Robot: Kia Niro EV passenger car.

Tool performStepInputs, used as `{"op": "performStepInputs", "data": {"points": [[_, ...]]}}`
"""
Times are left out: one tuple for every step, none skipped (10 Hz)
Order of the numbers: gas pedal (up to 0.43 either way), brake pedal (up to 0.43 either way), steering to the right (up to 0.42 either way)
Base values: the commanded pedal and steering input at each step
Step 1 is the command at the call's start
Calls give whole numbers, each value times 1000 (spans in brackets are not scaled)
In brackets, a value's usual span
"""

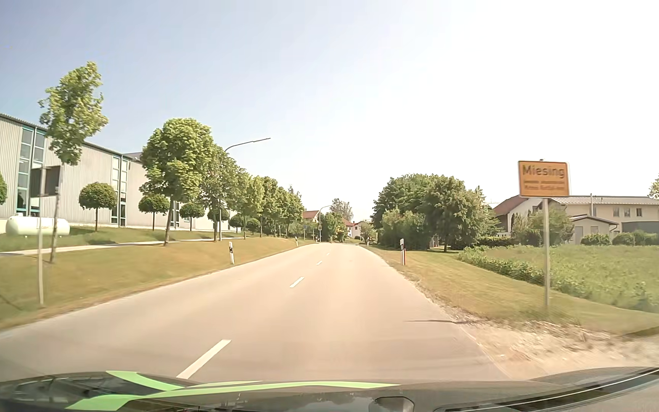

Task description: Follow the waypoints while adhering to traffic rules and regulations

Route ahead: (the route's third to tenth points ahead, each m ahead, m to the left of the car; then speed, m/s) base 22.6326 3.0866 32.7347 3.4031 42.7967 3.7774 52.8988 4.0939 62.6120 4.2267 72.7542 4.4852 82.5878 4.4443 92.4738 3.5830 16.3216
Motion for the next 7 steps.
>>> {"op": "performStepInputs", "data": {"points": [[0, 0, -4], [0, 0, -4], [39, 0, -4], [47, 0, -4], [67, 0, -4], [87, 0, -5], [98, 0, -5]]}}
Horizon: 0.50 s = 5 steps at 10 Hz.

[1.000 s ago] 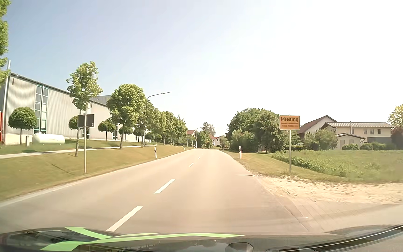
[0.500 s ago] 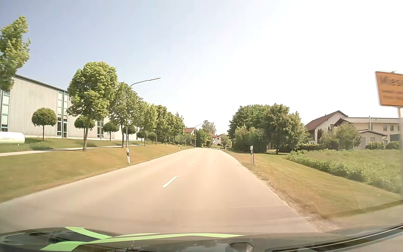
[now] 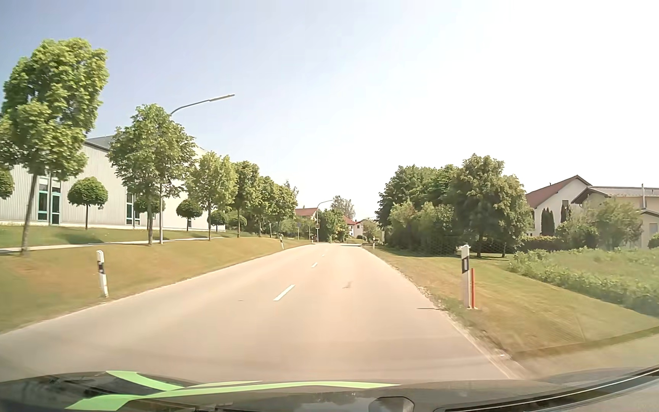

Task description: Follow the waypoints while adhering to traffic rules and regulations

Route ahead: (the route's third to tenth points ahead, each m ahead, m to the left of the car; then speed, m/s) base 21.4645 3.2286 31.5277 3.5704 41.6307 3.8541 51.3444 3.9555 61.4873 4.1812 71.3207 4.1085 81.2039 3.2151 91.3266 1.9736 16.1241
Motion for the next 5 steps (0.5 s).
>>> {"op": "performStepInputs", "data": {"points": [[98, 0, -5], [98, 0, -5], [110, 0, -5], [110, 0, -5], [110, 0, -7]]}}
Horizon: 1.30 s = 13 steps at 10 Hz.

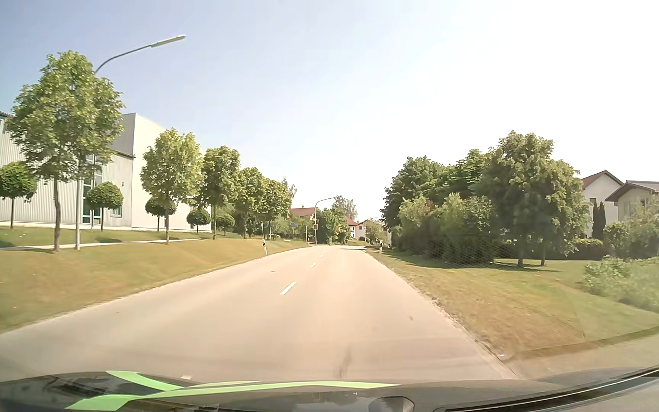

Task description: Follow the waypoints while adhering to traffic rules and regulations

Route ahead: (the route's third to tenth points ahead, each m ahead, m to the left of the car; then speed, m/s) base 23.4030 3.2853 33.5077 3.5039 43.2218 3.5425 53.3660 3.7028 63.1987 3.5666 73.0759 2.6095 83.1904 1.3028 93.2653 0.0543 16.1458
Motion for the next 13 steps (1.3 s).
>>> {"op": "performStepInputs", "data": {"points": [[110, 0, -10], [110, 0, -14], [110, 0, -15], [110, 0, -15], [110, 0, -11], [110, 0, -8], [110, 0, -8], [110, 0, -8], [110, 0, -8], [98, 0, -8], [87, 0, -8], [59, 0, -8], [39, 0, -8]]}}
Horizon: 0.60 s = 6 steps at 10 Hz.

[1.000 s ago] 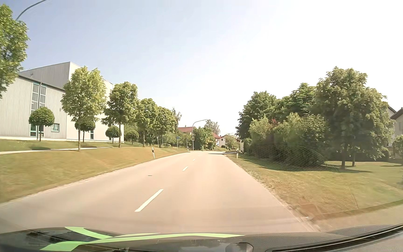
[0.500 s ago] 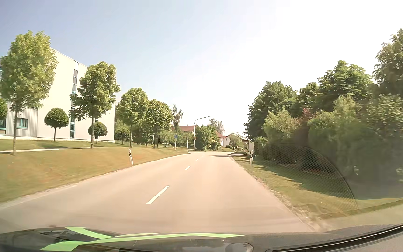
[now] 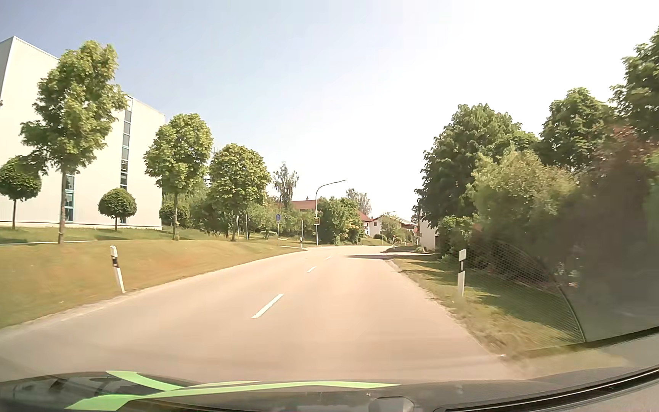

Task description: Follow the waypoints while adhering to traffic rules and regulations

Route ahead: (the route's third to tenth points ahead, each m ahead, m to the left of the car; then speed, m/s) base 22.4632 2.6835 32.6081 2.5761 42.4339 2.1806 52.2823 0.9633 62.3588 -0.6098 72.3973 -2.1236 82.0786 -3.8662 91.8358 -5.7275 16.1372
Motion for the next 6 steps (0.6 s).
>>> {"op": "performStepInputs", "data": {"points": [[20, 0, -8], [20, 0, -6], [0, 0, -3], [0, 0, -1], [0, 0, -1], [0, 0, -1]]}}
